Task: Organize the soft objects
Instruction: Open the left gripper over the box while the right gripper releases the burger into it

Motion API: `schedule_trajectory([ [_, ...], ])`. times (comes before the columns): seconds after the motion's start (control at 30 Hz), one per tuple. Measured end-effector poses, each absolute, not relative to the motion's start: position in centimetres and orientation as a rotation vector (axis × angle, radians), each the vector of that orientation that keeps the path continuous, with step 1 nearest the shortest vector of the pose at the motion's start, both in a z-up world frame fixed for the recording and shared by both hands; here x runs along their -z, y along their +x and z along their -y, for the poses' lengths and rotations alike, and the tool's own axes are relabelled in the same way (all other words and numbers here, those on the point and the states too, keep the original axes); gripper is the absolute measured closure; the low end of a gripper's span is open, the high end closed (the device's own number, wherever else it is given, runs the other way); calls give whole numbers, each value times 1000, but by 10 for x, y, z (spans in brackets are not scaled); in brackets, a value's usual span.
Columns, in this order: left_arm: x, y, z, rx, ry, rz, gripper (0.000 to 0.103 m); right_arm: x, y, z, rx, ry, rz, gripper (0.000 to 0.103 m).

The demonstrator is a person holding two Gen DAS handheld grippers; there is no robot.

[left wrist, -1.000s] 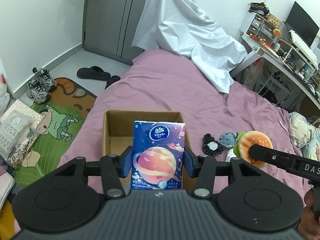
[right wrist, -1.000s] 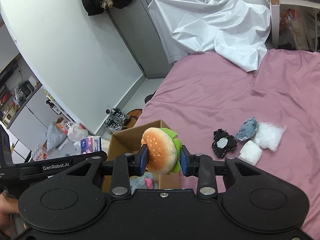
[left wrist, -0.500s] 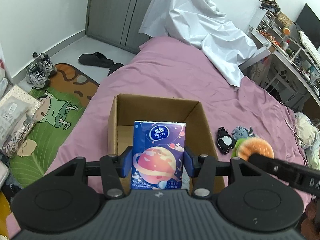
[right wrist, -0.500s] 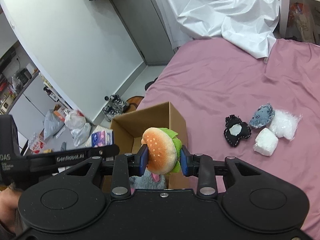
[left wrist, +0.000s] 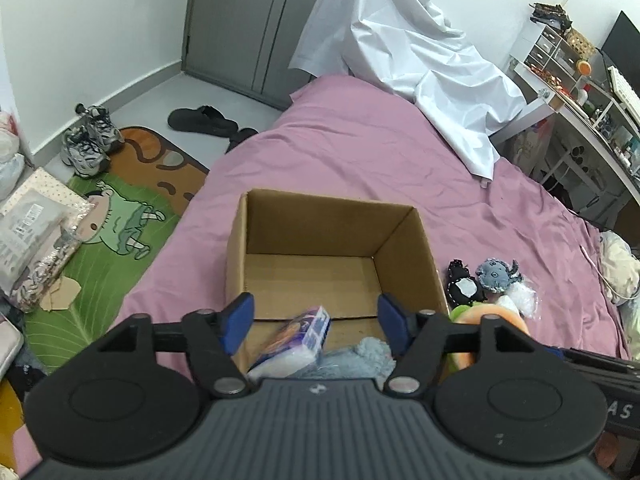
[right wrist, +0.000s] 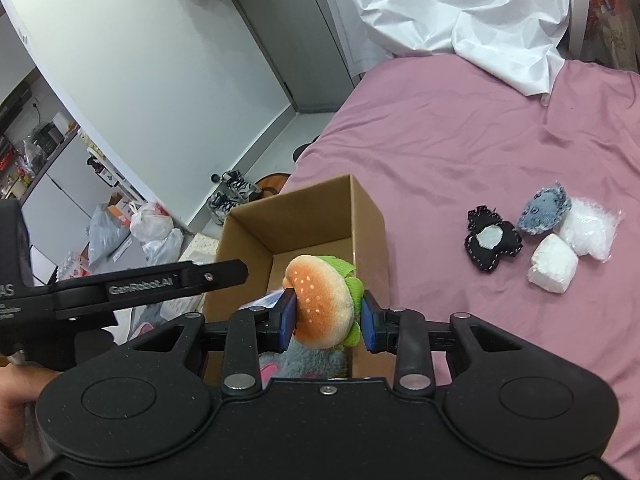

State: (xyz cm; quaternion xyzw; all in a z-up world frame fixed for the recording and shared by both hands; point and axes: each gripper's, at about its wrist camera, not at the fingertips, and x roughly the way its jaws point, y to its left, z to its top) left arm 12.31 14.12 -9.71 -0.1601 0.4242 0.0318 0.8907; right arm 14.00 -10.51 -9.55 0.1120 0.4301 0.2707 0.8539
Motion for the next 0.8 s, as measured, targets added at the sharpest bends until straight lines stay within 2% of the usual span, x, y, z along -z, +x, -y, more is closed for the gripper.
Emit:
schedule_trajectory([
  [0.2, 91, 117, -140, -86, -302, -879, 28, 99, 136, 101, -579, 235, -918, 66],
  [0.27, 89, 115, -139, -89, -297, -870, 27, 99, 134, 100, -584, 224, -916, 58],
  [0.33, 88, 115, -139, -91, -300, -867, 27, 97, 132, 102, -587, 220, -908, 43],
  [0.5, 84, 112, -135, -94, -309, -860, 25, 93, 133, 116, -575, 251, -888, 37],
  [0.63, 81, 110, -131, -91, -317, -847, 21, 91, 133, 134, -537, 274, -850, 21],
  [0.8, 73, 110, -117, -82, -295, -817, 19, 96, 136, 153, -514, 288, -850, 19],
])
